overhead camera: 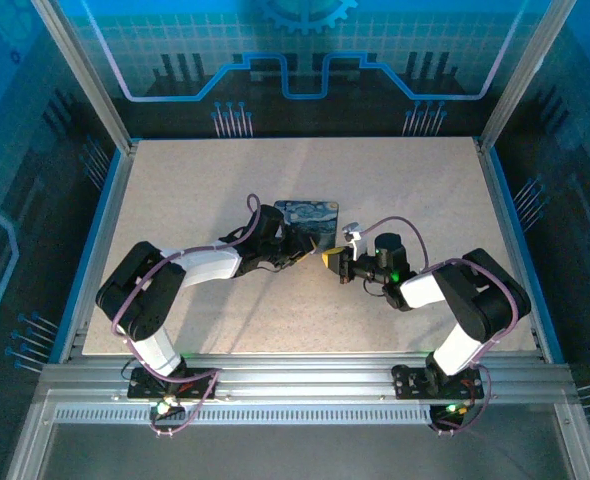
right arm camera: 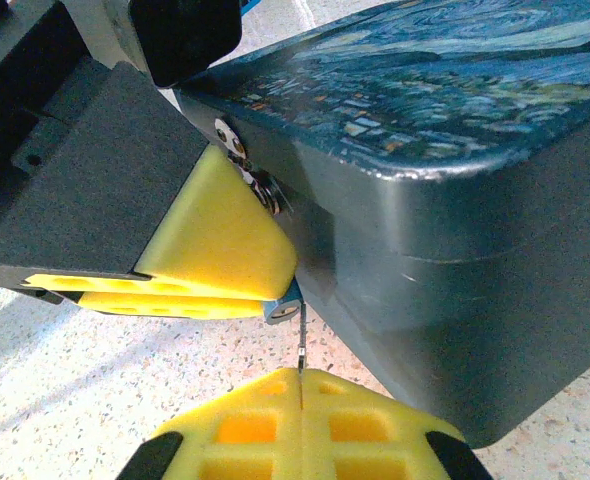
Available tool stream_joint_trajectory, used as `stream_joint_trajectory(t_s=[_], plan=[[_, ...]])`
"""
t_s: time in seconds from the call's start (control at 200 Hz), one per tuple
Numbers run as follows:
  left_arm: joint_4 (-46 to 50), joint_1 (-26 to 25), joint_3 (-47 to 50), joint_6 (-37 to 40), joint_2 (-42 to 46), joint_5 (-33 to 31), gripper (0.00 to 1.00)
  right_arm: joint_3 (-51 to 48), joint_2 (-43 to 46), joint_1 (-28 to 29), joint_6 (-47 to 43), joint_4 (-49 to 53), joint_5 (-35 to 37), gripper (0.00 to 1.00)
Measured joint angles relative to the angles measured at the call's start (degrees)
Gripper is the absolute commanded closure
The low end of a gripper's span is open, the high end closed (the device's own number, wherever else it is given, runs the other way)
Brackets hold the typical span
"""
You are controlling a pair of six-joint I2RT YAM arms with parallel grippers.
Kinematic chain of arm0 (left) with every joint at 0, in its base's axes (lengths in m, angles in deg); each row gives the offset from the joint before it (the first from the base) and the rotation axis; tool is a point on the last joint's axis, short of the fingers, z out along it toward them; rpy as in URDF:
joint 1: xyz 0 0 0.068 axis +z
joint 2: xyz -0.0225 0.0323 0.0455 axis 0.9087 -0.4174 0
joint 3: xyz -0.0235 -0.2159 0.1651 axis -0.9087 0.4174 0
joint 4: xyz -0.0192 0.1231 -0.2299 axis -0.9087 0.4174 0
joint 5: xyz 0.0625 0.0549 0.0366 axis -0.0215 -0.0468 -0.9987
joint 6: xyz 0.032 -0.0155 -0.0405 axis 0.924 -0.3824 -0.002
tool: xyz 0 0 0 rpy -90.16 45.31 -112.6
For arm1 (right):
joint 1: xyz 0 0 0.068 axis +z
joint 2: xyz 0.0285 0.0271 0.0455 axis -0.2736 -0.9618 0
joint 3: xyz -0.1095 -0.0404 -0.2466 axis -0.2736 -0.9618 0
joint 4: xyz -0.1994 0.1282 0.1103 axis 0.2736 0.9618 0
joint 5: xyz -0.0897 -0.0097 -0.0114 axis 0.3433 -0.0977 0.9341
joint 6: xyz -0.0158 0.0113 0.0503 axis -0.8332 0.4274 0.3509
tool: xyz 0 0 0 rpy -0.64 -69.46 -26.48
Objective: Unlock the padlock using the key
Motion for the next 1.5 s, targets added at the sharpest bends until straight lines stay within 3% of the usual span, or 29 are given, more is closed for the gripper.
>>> stream_joint_trajectory(t_s=[0.91, 1.496], plan=[[0.0, 0.0, 0.0, 0.0, 0.0, 0.0, 0.9, 0.2, -0.5, 0.0, 0.1, -0.1, -1.3, 1.0], [-0.2, 0.5, 0.0, -0.2, 0.0, 1.9, 0.89, 1.4, -3.0, -1.7, 1.6, -5.5, -2.6, 1.0]])
